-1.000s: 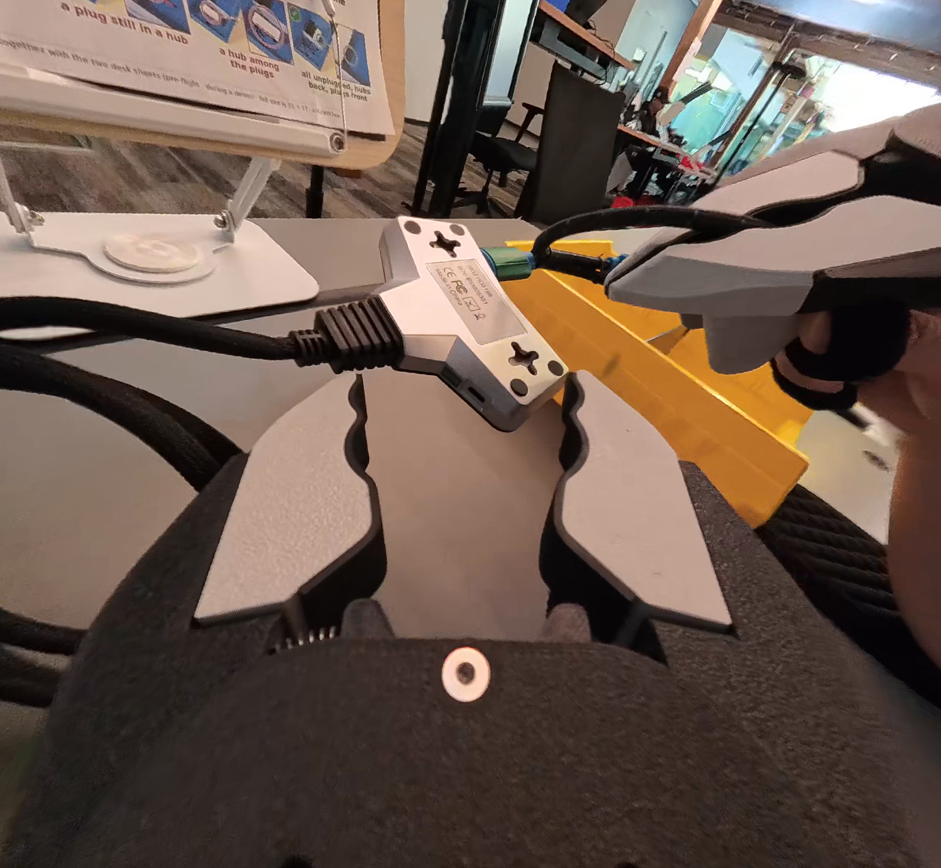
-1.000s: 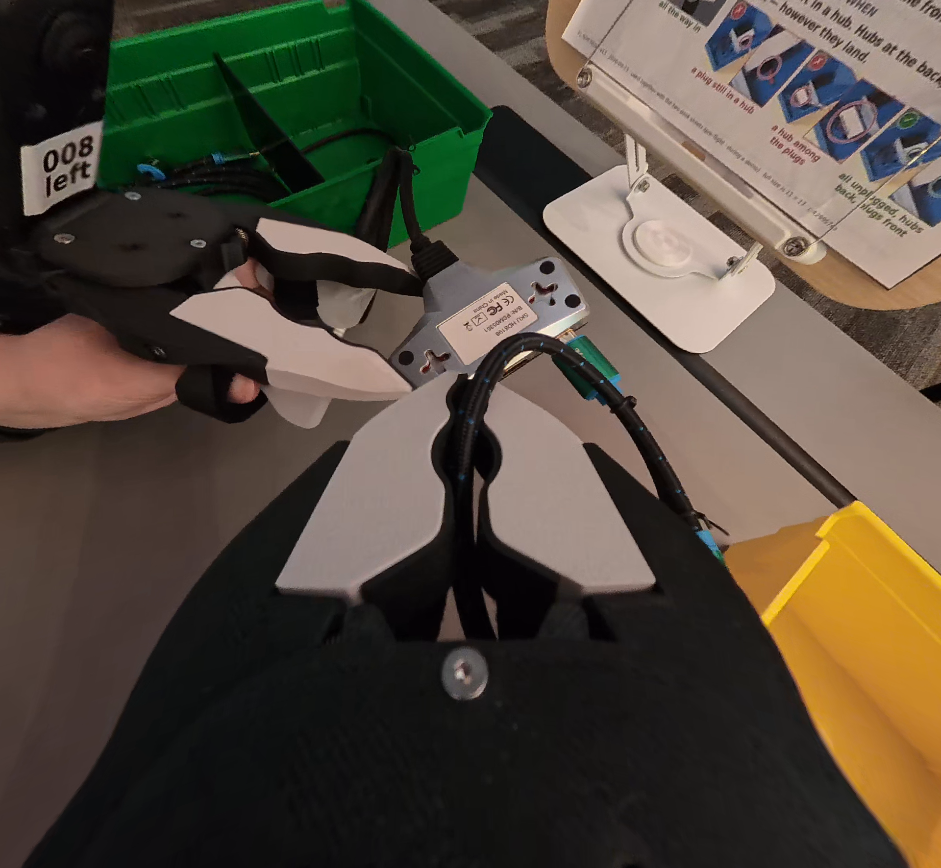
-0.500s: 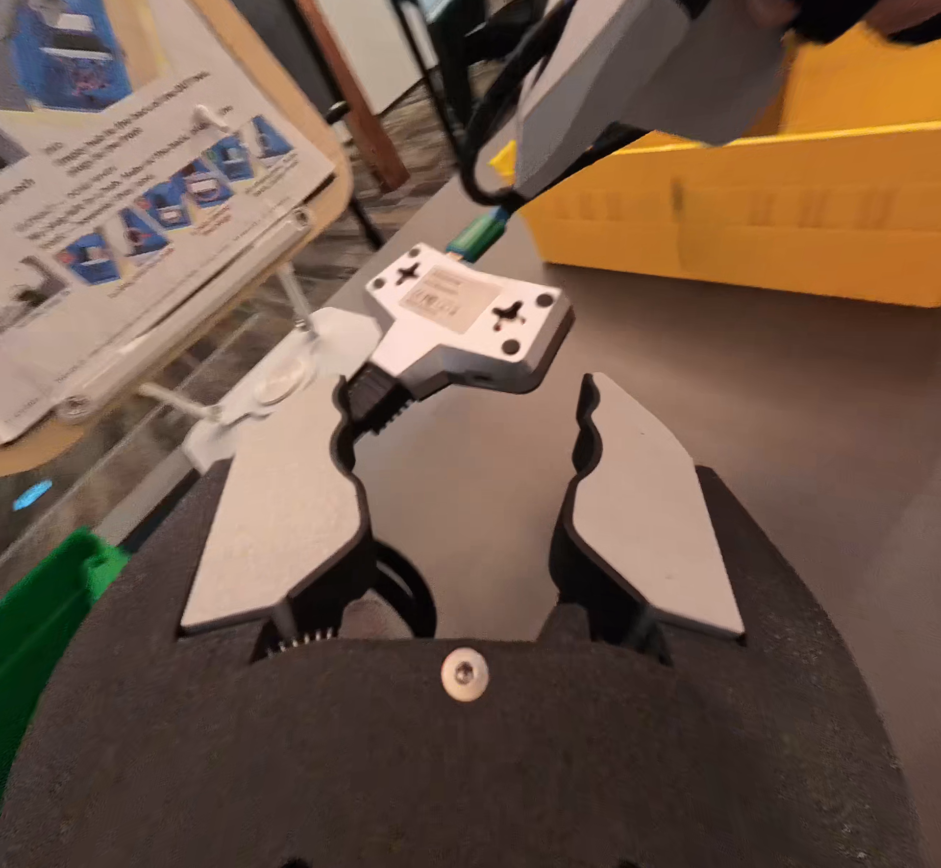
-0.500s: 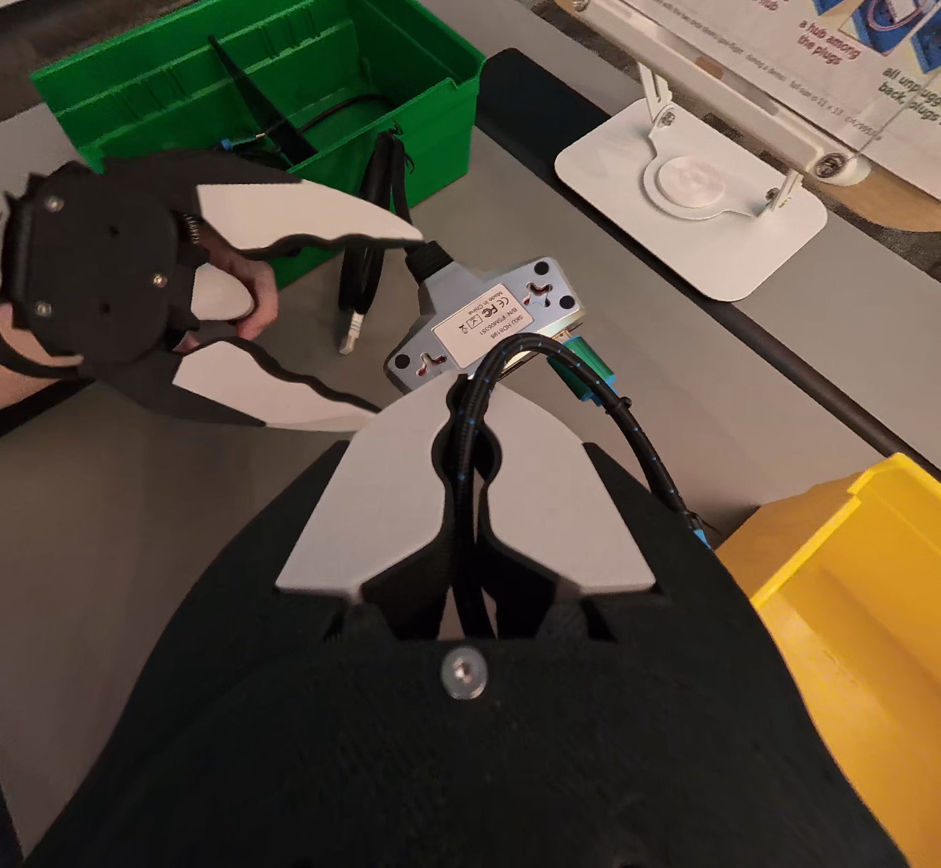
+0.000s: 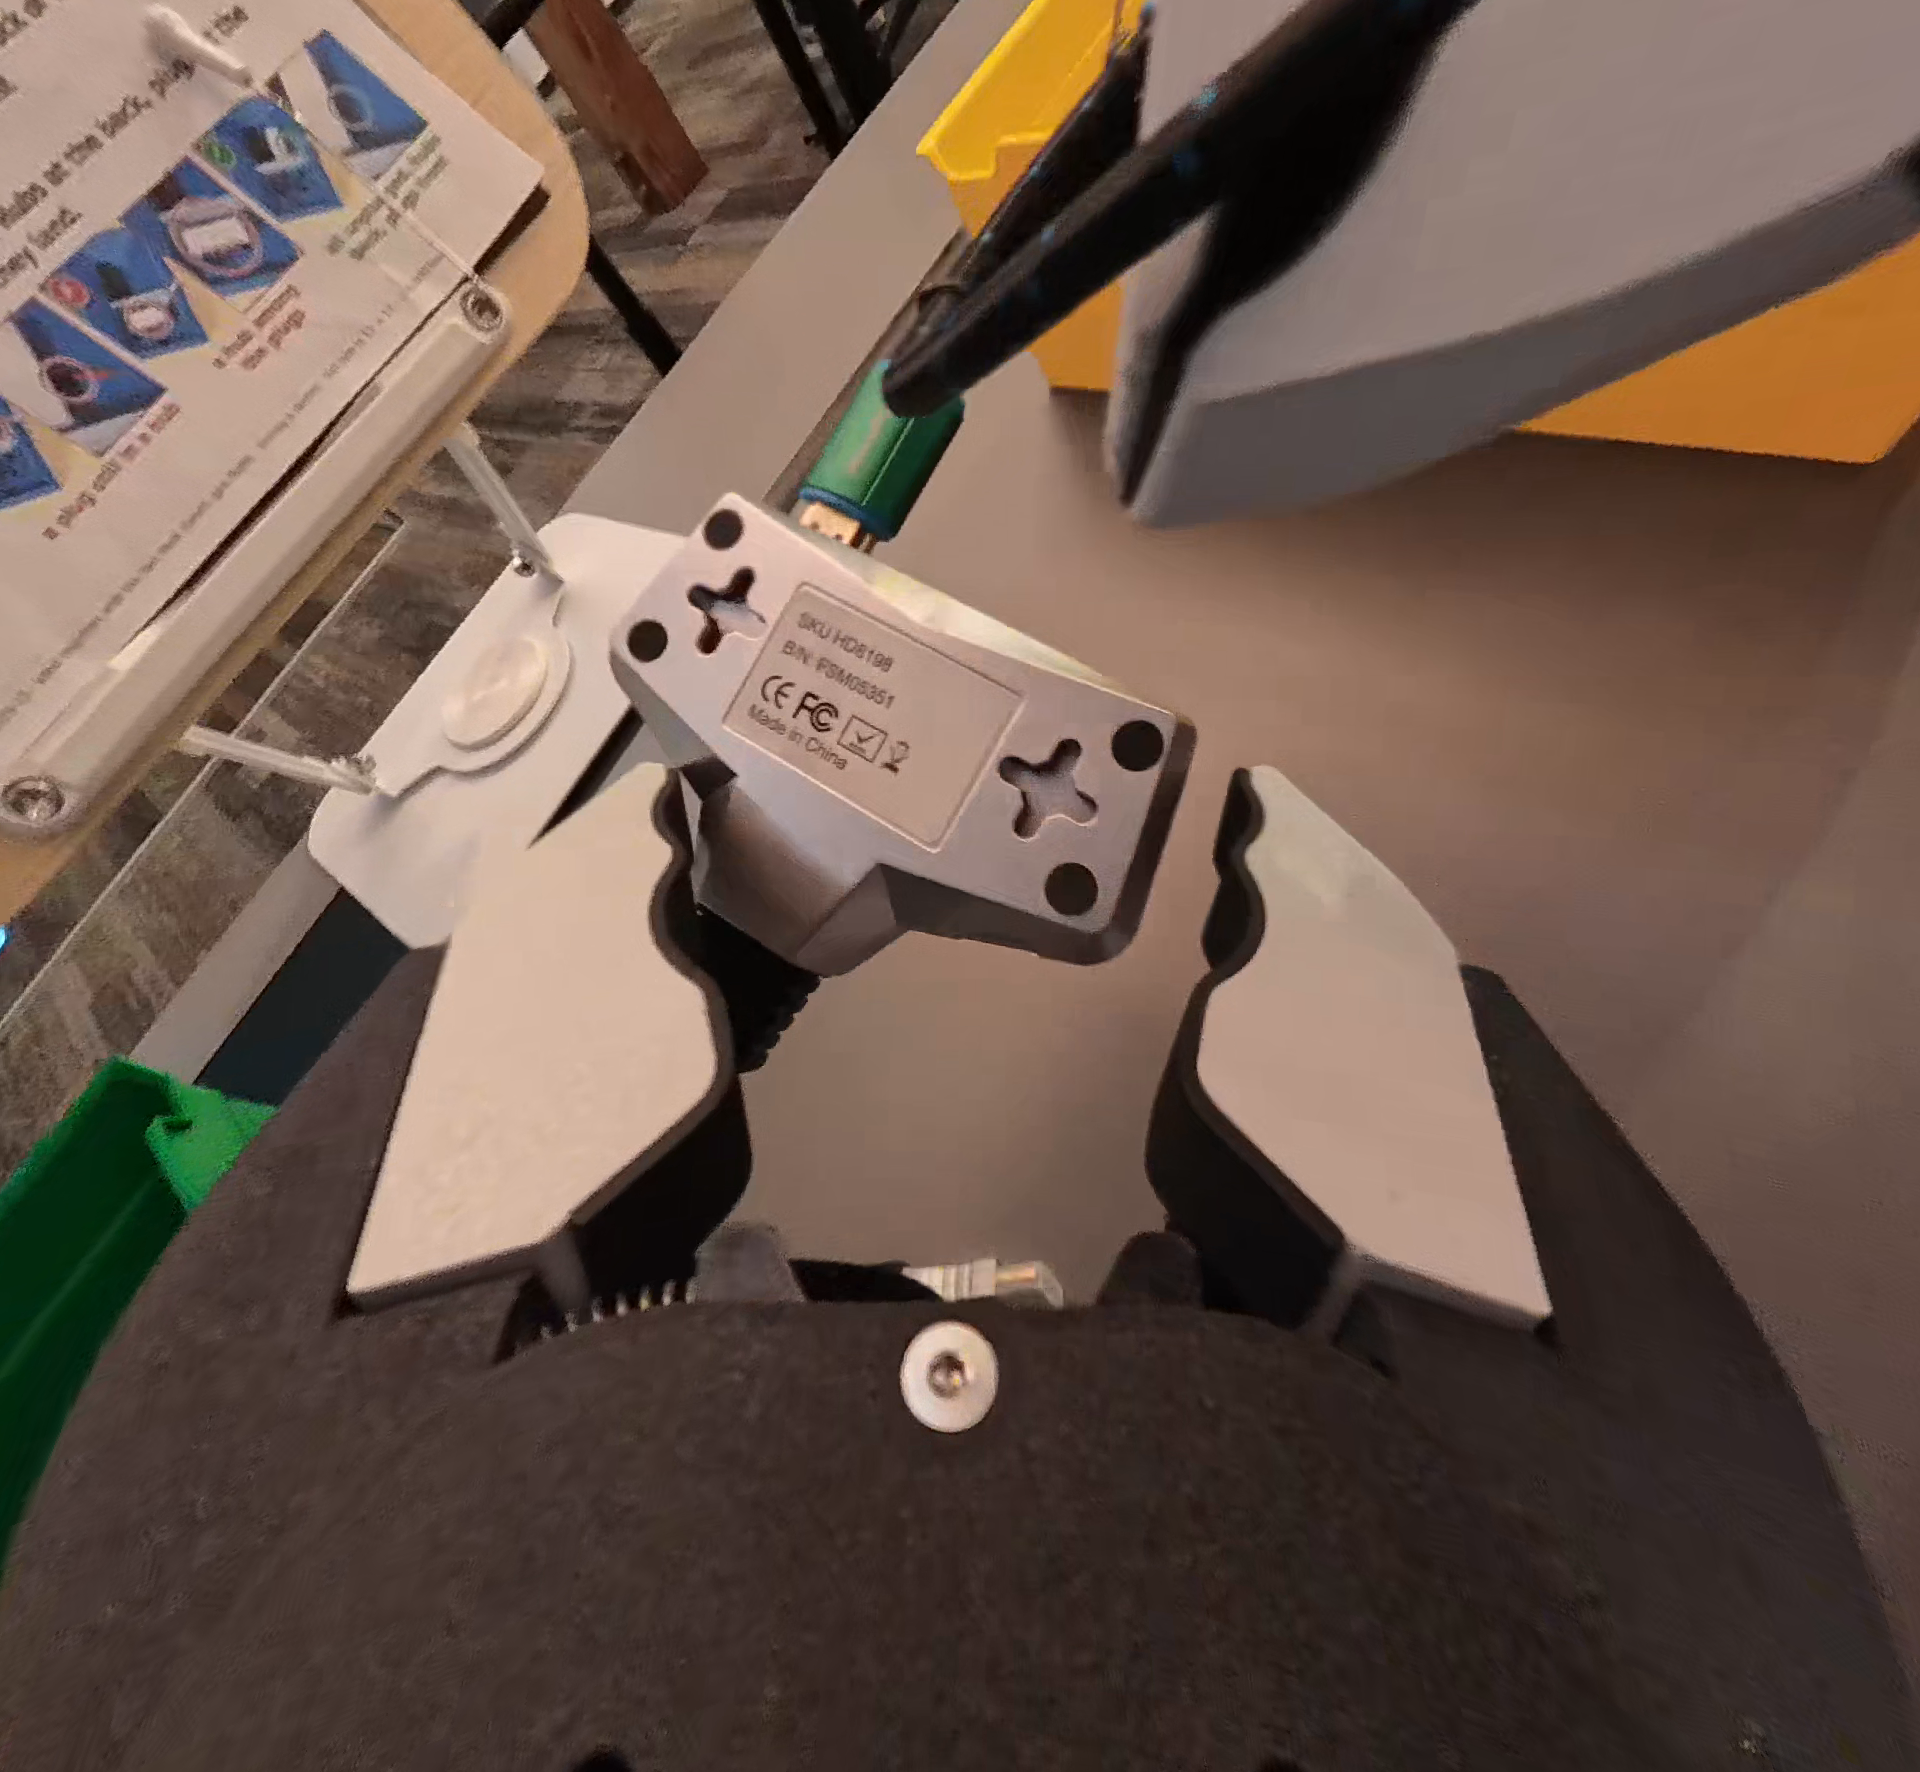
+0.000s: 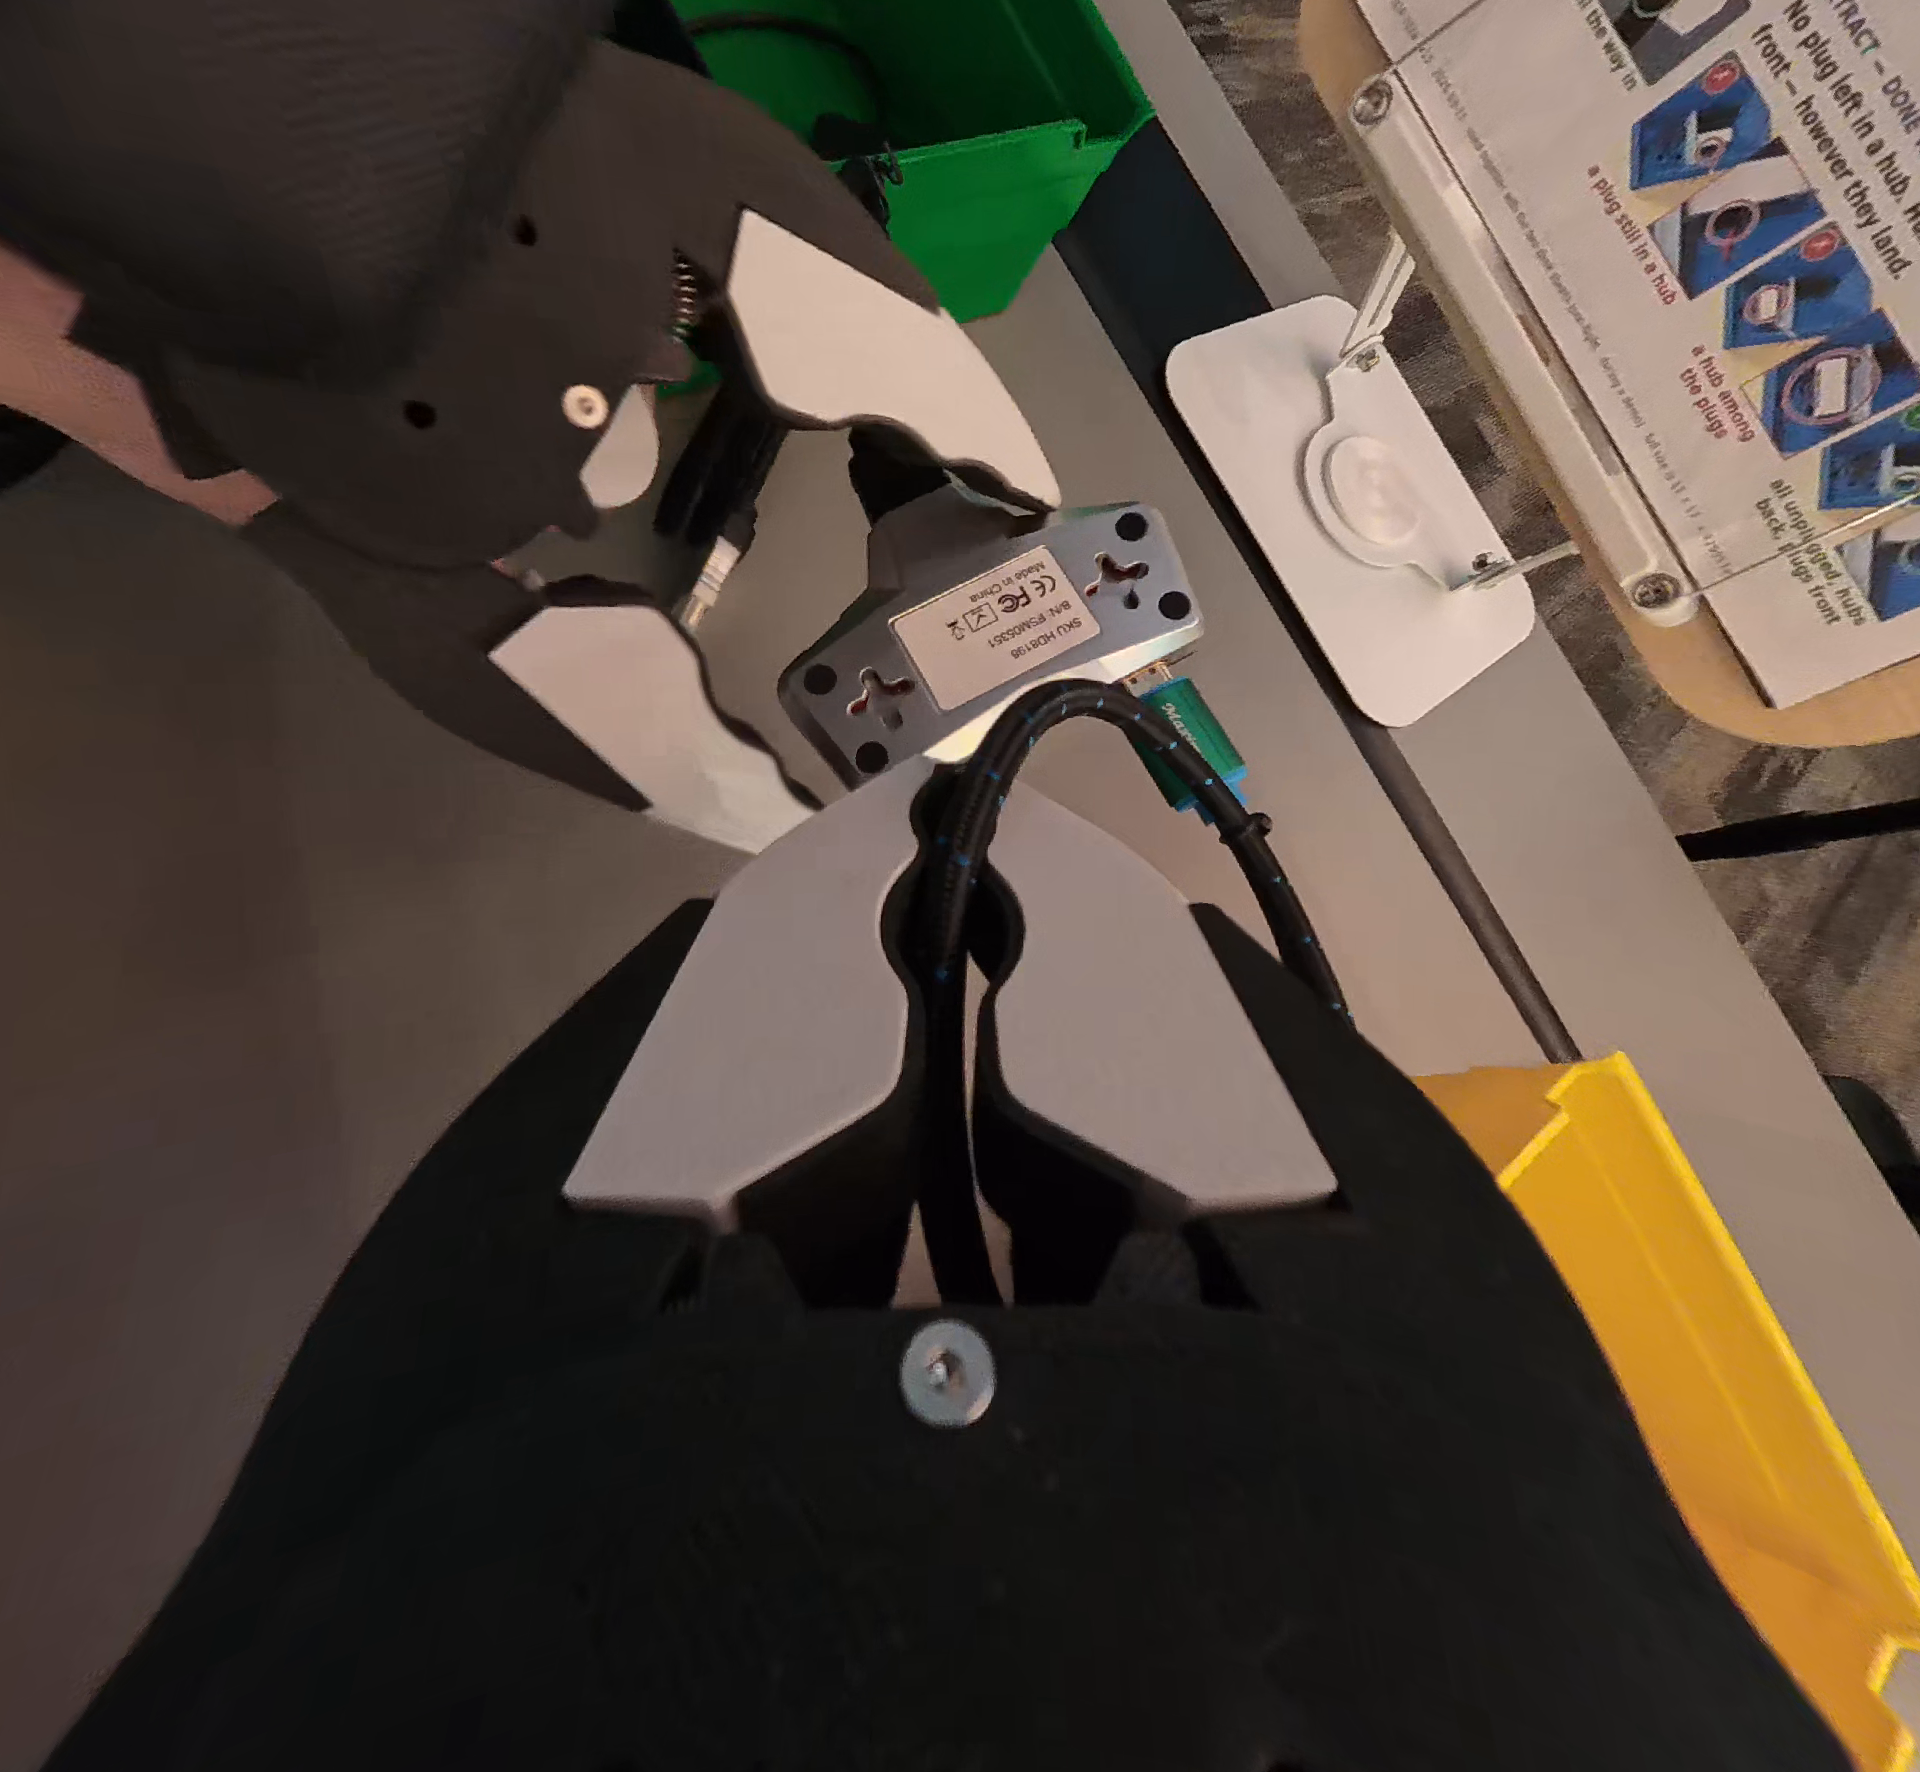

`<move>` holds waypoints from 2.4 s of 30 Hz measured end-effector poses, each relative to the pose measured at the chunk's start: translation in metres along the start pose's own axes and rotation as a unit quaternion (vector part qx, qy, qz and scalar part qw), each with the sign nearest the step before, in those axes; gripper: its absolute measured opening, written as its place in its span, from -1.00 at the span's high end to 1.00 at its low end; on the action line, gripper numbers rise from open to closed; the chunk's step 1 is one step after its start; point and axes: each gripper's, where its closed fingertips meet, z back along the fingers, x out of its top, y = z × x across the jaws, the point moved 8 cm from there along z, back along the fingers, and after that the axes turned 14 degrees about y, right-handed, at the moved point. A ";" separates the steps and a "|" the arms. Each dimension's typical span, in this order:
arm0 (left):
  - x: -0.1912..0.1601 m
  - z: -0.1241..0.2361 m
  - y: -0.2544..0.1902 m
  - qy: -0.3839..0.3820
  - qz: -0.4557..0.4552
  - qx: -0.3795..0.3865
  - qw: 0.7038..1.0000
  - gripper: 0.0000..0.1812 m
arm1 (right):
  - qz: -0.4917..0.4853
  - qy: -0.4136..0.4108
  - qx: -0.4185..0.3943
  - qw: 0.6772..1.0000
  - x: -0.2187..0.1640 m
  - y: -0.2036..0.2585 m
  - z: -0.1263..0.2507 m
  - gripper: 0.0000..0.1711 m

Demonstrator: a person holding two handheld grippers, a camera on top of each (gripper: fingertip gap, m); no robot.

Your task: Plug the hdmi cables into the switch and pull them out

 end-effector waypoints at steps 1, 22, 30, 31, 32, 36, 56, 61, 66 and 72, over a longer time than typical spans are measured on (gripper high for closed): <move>-0.001 -0.001 0.002 0.004 0.009 0.005 1.000 -0.05 | 0.003 -0.001 -0.001 1.000 0.001 0.002 0.000 1.00; 0.008 0.006 0.007 -0.038 0.018 0.040 0.998 0.00 | 0.046 -0.023 -0.053 0.997 0.008 0.014 0.010 0.99; 0.014 0.023 0.013 -0.090 0.013 0.101 0.991 0.00 | 0.077 -0.089 -0.021 0.993 0.013 0.020 0.029 0.68; 0.015 0.024 0.013 -0.096 0.012 0.101 0.990 0.00 | 0.082 -0.099 -0.005 0.992 0.013 0.021 0.035 0.66; 0.016 0.025 0.011 -0.101 0.008 0.102 0.990 0.00 | 0.081 -0.114 0.015 0.990 0.012 0.020 0.043 0.64; 0.016 0.024 0.008 -0.094 -0.007 0.114 0.989 0.00 | 0.079 -0.208 0.117 0.968 0.006 0.013 0.084 0.62; 0.023 0.039 0.004 -0.157 0.012 0.036 0.987 0.01 | 0.003 -0.340 0.001 0.940 -0.069 -0.109 0.090 0.66; 0.027 0.047 0.003 -0.189 0.022 0.013 0.982 0.01 | 0.031 -0.279 0.044 0.959 -0.065 -0.101 0.050 0.64; 0.034 0.053 -0.007 -0.212 0.010 -0.018 0.977 0.01 | 0.161 -0.305 -0.030 0.938 -0.031 -0.049 0.043 0.48; 0.037 0.054 -0.019 -0.206 -0.024 -0.027 0.978 0.01 | 0.184 -0.318 -0.086 0.926 -0.022 -0.035 0.056 0.70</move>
